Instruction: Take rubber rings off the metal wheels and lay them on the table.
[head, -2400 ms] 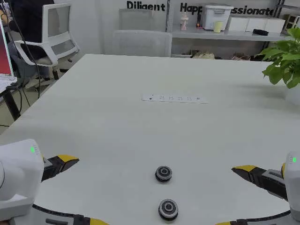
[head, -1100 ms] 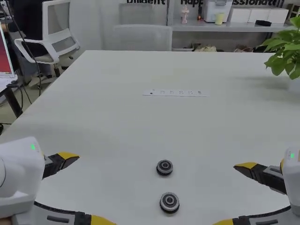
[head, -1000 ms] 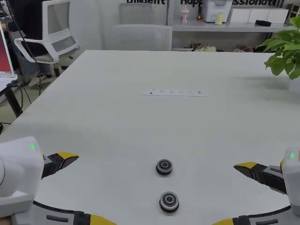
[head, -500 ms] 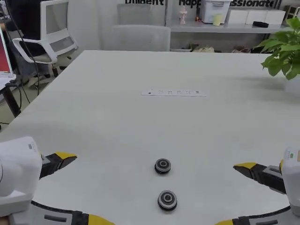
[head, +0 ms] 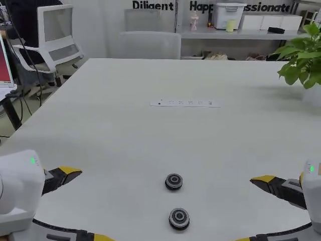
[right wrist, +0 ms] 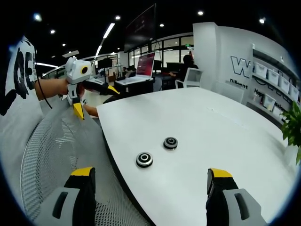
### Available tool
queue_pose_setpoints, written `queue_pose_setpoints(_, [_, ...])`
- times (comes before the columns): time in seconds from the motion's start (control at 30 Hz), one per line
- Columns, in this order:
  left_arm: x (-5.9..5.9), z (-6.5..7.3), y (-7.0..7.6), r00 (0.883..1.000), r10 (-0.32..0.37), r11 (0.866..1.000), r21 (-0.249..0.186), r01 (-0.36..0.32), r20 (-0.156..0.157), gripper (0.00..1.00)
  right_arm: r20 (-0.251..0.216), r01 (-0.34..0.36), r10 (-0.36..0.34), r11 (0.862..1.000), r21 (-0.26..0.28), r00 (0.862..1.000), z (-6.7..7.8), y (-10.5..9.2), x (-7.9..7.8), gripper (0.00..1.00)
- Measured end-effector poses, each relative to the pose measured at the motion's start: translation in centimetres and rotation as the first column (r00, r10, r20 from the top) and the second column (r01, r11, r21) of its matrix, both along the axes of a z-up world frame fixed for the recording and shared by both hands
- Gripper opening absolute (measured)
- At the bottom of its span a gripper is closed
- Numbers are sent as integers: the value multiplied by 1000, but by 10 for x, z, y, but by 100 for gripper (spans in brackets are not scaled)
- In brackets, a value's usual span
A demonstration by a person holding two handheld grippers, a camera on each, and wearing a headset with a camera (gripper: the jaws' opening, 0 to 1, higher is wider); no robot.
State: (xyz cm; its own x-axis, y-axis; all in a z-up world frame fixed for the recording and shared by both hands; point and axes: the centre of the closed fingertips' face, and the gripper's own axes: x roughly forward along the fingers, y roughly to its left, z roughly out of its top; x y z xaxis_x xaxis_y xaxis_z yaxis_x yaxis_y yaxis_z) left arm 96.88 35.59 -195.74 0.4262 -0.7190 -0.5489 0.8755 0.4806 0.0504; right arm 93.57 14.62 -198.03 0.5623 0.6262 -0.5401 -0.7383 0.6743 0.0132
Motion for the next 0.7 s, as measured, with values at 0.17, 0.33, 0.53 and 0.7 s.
queue_pose_setpoints(0.17, [1, 0, 0, 1000, 0, 1000, -1, 0, 0, 98, 4, 2, -2, 1000, 0, 1000, 2, 0, 2, 98])
queue_pose_setpoints(0.33, [3, 2, -1, 1000, -5, 1000, -2, 5, 7, 98, 12, 3, -3, 1000, -4, 1000, 3, -2, 4, 98])
queue_pose_setpoints(0.53, [5, 1, -1, 1000, -5, 1000, 0, 5, 3, 98, 15, 1, -1, 1000, -6, 1000, 4, -1, 8, 97])
queue_pose_setpoints(0.7, [7, 0, -1, 1000, -2, 1000, 2, 2, 1, 97, 12, -3, 3, 1000, -8, 1000, 2, -1, 11, 96])
